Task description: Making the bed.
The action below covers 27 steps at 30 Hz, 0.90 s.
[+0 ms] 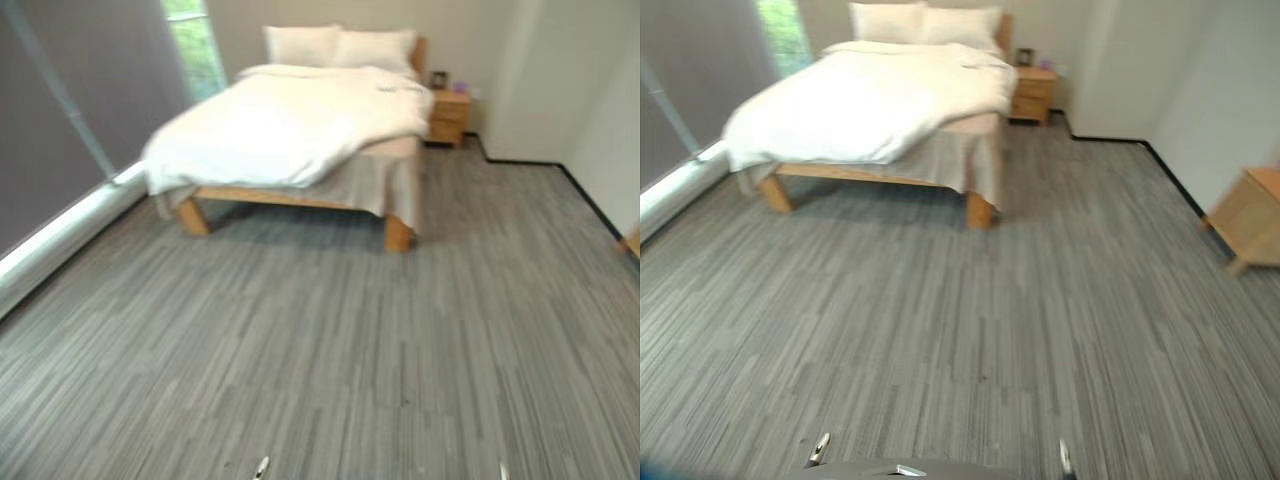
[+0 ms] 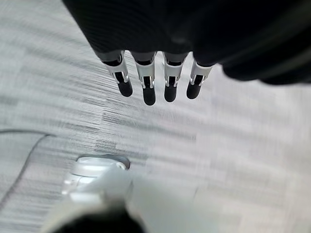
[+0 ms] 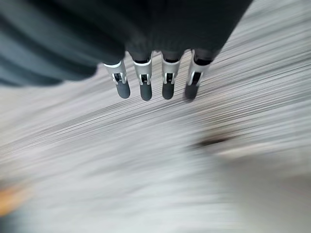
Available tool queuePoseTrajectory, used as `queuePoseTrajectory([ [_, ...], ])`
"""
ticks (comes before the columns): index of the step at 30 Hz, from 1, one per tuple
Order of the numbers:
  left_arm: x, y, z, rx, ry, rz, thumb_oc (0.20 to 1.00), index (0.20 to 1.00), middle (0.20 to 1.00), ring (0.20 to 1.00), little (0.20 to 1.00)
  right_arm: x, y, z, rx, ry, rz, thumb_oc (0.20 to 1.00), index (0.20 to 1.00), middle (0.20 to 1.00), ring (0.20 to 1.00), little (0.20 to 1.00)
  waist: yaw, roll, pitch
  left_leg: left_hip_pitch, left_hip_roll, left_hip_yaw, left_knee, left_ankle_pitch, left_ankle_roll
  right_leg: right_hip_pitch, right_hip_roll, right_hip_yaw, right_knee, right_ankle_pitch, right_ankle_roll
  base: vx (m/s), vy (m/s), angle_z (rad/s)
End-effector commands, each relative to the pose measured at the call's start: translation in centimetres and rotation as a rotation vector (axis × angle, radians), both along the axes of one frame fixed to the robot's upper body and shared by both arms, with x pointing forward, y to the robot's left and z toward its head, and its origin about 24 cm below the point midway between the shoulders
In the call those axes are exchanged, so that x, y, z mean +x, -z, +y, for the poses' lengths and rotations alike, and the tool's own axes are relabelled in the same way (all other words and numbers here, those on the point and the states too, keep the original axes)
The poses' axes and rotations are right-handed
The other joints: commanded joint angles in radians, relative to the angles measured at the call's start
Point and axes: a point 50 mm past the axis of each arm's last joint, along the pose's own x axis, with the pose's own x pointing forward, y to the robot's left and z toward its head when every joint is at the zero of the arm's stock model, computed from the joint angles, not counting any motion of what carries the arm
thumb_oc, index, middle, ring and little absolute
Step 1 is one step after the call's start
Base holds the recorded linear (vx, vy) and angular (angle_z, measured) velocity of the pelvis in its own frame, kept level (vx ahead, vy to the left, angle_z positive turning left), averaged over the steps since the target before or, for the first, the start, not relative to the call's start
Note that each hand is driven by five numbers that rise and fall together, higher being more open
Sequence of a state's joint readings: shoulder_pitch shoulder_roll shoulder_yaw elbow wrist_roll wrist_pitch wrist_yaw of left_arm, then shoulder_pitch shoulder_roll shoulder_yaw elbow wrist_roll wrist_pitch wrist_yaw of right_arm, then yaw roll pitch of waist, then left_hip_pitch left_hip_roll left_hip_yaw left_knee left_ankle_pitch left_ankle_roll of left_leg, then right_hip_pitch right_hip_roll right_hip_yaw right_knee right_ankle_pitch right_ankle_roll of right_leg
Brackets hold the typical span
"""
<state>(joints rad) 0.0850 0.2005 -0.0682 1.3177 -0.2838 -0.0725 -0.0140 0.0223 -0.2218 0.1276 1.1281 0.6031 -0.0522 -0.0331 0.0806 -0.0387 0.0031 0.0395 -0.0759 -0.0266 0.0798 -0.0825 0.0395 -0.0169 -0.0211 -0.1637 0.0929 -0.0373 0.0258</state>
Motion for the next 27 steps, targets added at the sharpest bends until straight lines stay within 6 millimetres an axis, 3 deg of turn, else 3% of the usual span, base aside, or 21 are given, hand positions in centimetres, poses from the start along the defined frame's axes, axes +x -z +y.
queuePoseTrajectory([
  [1, 4.5, -0.3, -1.1, -0.030, 0.023, -0.088, 1.000, 1.000, 1.000, 1.000, 1.000, -1.0, 0.9, 1.3, 0.056, 0.066, 0.047, 1.000, 1.000, 1.000, 1.000, 1.000, -0.035, -0.007, 0.020, 0.051, 0.048, 0.000, -0.167, 0.113, -0.058, 0.125, -0.049, 0.038, -0.180, 0.076, 0.087, 0.02, 0.018, 0.06],
  [2, 4.3, -0.3, -1.1, -0.036, 0.024, -0.070, 1.000, 1.000, 1.000, 1.000, 1.000, -1.2, 1.0, 1.4, 0.052, 0.032, 0.067, 1.000, 1.000, 1.000, 1.000, 1.000, -0.037, -0.007, 0.019, 0.053, 0.047, 0.003, -0.167, 0.111, -0.058, 0.127, -0.049, 0.040, -0.180, 0.076, 0.087, 0.03, 0.024, -0.02],
  [6, 6.5, -1.0, -0.1, -0.011, 0.033, -0.154, 1.000, 1.000, 1.000, 1.000, 1.000, -2.4, 1.2, 0.9, -0.023, -0.141, 0.168, 1.000, 1.000, 1.000, 1.000, 1.000, -0.031, -0.010, 0.014, 0.062, 0.050, -0.004, -0.167, 0.103, -0.057, 0.135, -0.050, 0.031, -0.180, 0.070, 0.087, 0.05, 0.012, -0.31],
  [7, 8.2, -1.8, 1.0, 0.025, 0.044, -0.211, 1.000, 1.000, 1.000, 1.000, 1.000, -1.6, 0.8, -0.1, -0.083, -0.227, 0.160, 1.000, 1.000, 1.000, 1.000, 1.000, -0.031, -0.013, 0.014, 0.067, 0.051, -0.005, -0.167, 0.101, -0.058, 0.138, -0.049, 0.029, -0.180, 0.068, 0.086, 0.04, 0.005, -0.23],
  [8, 8.2, -1.8, 1.0, 0.025, 0.044, -0.211, 1.000, 1.000, 1.000, 1.000, 1.000, -1.6, 0.8, -0.1, -0.083, -0.227, 0.160, 1.000, 1.000, 1.000, 1.000, 1.000, -0.031, -0.013, 0.015, 0.067, 0.051, -0.005, -0.167, 0.101, -0.058, 0.139, -0.049, 0.029, -0.180, 0.068, 0.086, 0.03, 0.007, -0.09],
  [9, 9.6, -2.4, 1.6, 0.048, 0.069, -0.257, 1.000, 1.000, 1.000, 1.000, 1.000, -0.7, 0.5, -0.5, -0.108, -0.261, 0.137, 1.000, 1.000, 1.000, 1.000, 1.000, -0.033, -0.013, 0.016, 0.069, 0.052, -0.005, -0.167, 0.101, -0.059, 0.138, -0.049, 0.031, -0.180, 0.069, 0.086, 0.01, 0.009, -0.06],
  [12, 15.7, -6.2, 3.1, 0.108, 0.074, -0.516, 1.000, 1.000, 1.000, 1.000, 1.000, 4.7, -2.1, -2.2, -0.187, -0.276, -0.072, 1.000, 1.000, 1.000, 1.000, 1.000, -0.049, -0.012, 0.025, 0.068, 0.055, 0.010, -0.167, 0.101, -0.060, 0.131, -0.044, 0.043, -0.180, 0.076, 0.091, -0.02, 0.018, -0.17],
  [13, 19.8, -10.3, 3.0, 0.104, 0.069, -0.770, 1.000, 1.000, 1.000, 1.000, 1.000, 9.0, -5.6, -2.8, -0.226, -0.255, -0.314, 1.000, 1.000, 1.000, 1.000, 1.000, -0.063, -0.008, 0.031, 0.068, 0.057, 0.027, -0.167, 0.102, -0.062, 0.125, -0.042, 0.058, -0.180, 0.082, 0.096, -0.04, 0.030, -0.35],
  [16, 21.9, -14.0, 2.1, 0.086, 0.116, -0.972, 1.000, 1.000, 1.000, 1.000, 1.000, 11.8, -9.3, -2.8, -0.269, -0.263, -0.523, 1.000, 1.000, 1.000, 1.000, 1.000, -0.074, -0.005, 0.034, 0.066, 0.057, 0.035, -0.167, 0.102, -0.062, 0.119, -0.041, 0.069, -0.180, 0.085, 0.099, -0.01, 0.024, -0.15],
  [17, 22.2, -14.6, 1.7, 0.080, 0.139, -1.004, 1.000, 1.000, 1.000, 1.000, 1.000, 12.1, -10.0, -2.8, -0.282, -0.267, -0.559, 1.000, 1.000, 1.000, 1.000, 1.000, -0.075, -0.004, 0.035, 0.066, 0.057, 0.036, -0.167, 0.101, -0.061, 0.119, -0.041, 0.072, -0.180, 0.085, 0.099, 0.01, 0.030, -0.07],
  [18, 22.5, -16.1, 0.9, 0.072, 0.188, -1.079, 1.000, 1.000, 1.000, 1.000, 1.000, 13.0, -12.1, -2.6, -0.312, -0.284, -0.664, 1.000, 1.000, 1.000, 1.000, 1.000, -0.078, -0.001, 0.037, 0.064, 0.055, 0.039, -0.167, 0.098, -0.058, 0.115, -0.042, 0.075, -0.180, 0.084, 0.100, 0.02, 0.027, -0.11],
  [21, 22.6, -16.9, 0.2, 0.052, 0.211, -1.123, 1.000, 1.000, 1.000, 1.000, 1.000, 13.4, -13.4, -2.4, -0.344, -0.305, -0.724, 1.000, 1.000, 1.000, 1.000, 1.000, -0.077, 0.000, 0.041, 0.062, 0.053, 0.039, -0.167, 0.096, -0.056, 0.112, -0.043, 0.076, -0.180, 0.084, 0.101, 0.03, 0.017, -0.09],
  [27, 22.3, -16.1, -0.1, 0.036, 0.171, -1.098, 1.000, 1.000, 1.000, 1.000, 1.000, 13.4, -13.2, -0.8, -0.262, -0.292, -0.755, 1.000, 1.000, 1.000, 1.000, 1.000, -0.075, -0.001, 0.055, 0.050, 0.049, 0.041, -0.167, 0.095, -0.052, 0.101, -0.049, 0.076, -0.180, 0.088, 0.103, 0.01, 0.015, -0.01],
])
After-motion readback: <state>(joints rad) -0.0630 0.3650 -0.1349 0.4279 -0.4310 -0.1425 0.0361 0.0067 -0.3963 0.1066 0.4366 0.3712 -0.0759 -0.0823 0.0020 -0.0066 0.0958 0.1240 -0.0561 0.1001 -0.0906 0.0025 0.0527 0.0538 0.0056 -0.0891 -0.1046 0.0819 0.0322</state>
